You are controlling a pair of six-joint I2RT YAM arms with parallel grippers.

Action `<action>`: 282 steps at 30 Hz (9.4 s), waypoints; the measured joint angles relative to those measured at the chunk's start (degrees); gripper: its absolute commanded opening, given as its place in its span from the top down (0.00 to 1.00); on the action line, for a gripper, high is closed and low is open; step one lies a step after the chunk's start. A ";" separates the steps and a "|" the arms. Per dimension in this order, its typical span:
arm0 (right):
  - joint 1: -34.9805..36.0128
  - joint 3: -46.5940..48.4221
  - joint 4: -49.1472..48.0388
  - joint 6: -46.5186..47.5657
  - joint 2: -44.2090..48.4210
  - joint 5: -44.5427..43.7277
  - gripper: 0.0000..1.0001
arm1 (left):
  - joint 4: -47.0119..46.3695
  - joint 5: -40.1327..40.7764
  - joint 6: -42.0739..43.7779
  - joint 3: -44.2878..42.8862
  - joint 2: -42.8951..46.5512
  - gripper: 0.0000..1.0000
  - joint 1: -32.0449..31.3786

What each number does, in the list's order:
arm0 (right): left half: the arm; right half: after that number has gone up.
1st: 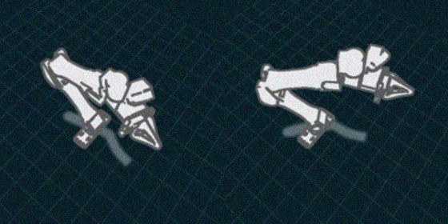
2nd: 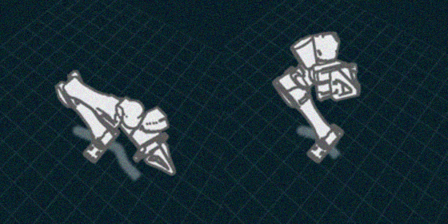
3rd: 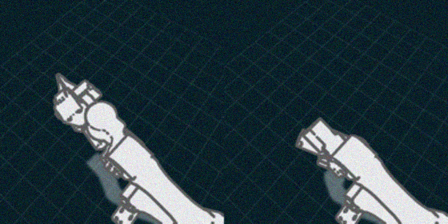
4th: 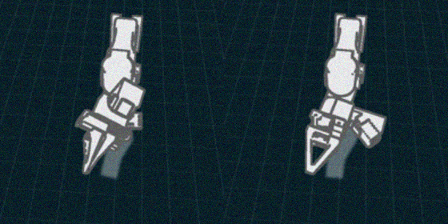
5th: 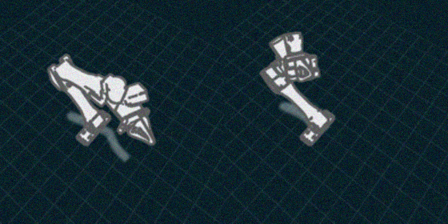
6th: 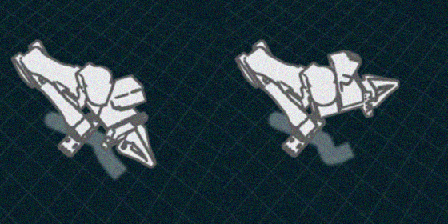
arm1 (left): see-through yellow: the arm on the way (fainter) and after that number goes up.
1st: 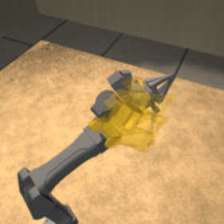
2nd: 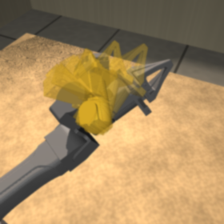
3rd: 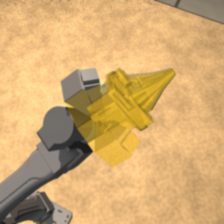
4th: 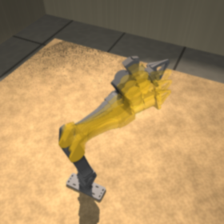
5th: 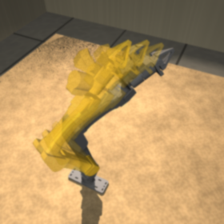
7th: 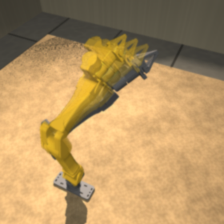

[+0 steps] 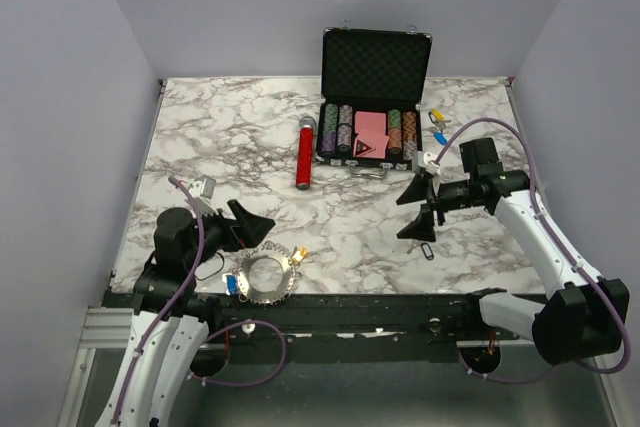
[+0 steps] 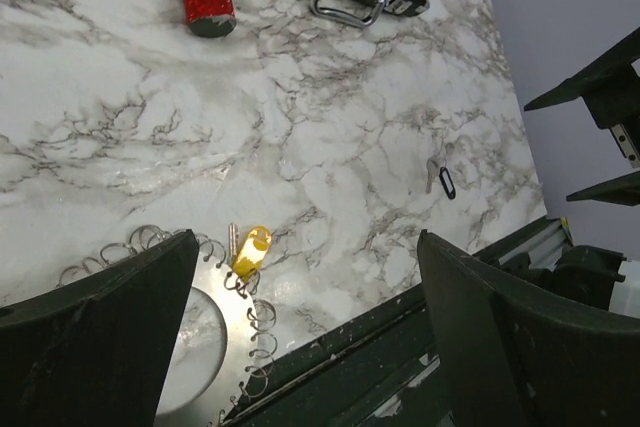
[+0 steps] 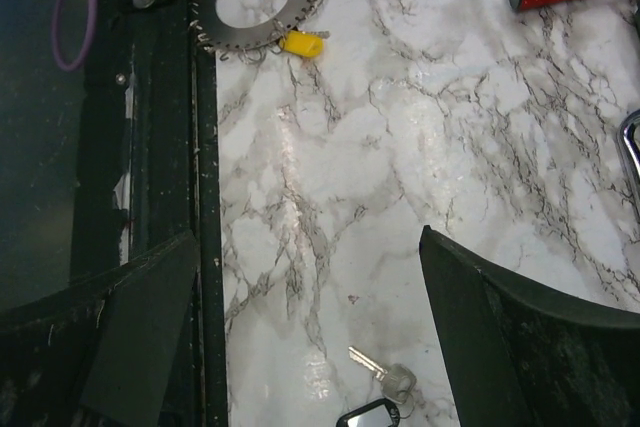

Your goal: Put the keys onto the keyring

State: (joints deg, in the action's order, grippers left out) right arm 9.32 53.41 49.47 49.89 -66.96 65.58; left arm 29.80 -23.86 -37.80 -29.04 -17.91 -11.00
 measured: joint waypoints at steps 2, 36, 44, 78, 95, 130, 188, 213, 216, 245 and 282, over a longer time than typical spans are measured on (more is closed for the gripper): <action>0.11 -0.92 0.00 1.31 0.00 -0.90 0.00 | 0.48 -0.26 -0.07 -0.11 -2.32 0.01 -0.17; 0.13 -5.01 8.98 29.49 -1.51 -23.89 0.19 | 1.16 2.45 15.34 -6.80 -4.42 0.01 -1.81; 0.13 -2.64 8.81 30.64 -14.43 -31.95 0.37 | -0.61 2.75 16.76 -5.11 -4.17 0.01 -1.81; -0.44 -0.66 2.73 12.02 -26.82 -35.74 0.65 | -2.54 2.80 17.05 -4.90 -3.19 0.01 -0.94; -0.44 0.02 5.09 11.65 -27.21 -33.94 0.99 | -2.73 2.75 17.05 -4.90 -3.19 0.01 -0.70; 5.95 -2.91 26.71 60.65 -14.38 1.66 0.99 | -35.58 -2.03 15.13 8.15 -9.31 0.29 -40.46; 8.22 -7.78 27.15 63.19 -5.57 4.42 0.99 | -63.36 23.23 41.22 -3.43 -61.09 0.71 -65.64; 8.22 -7.80 27.12 63.21 -5.57 4.42 0.99 | -64.48 24.11 39.19 -3.48 -62.05 0.83 -65.79; 8.20 -7.82 27.10 63.21 -5.57 4.39 0.99 | -64.48 24.50 38.82 -3.48 -62.05 0.90 -65.96; 8.22 -7.93 26.93 61.35 -5.57 4.96 0.79 | -63.93 26.69 37.13 -3.48 -61.35 1.00 -66.38; 10.08 -3.69 21.22 35.52 -4.04 5.25 0.57 | -21.57 16.20 30.77 -20.24 -57.70 1.00 -61.57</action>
State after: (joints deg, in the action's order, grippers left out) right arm 19.40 49.71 70.70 85.41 -71.00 70.83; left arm 8.23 -7.66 -7.03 -49.28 -75.61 -72.58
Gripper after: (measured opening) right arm 0.431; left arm 0.007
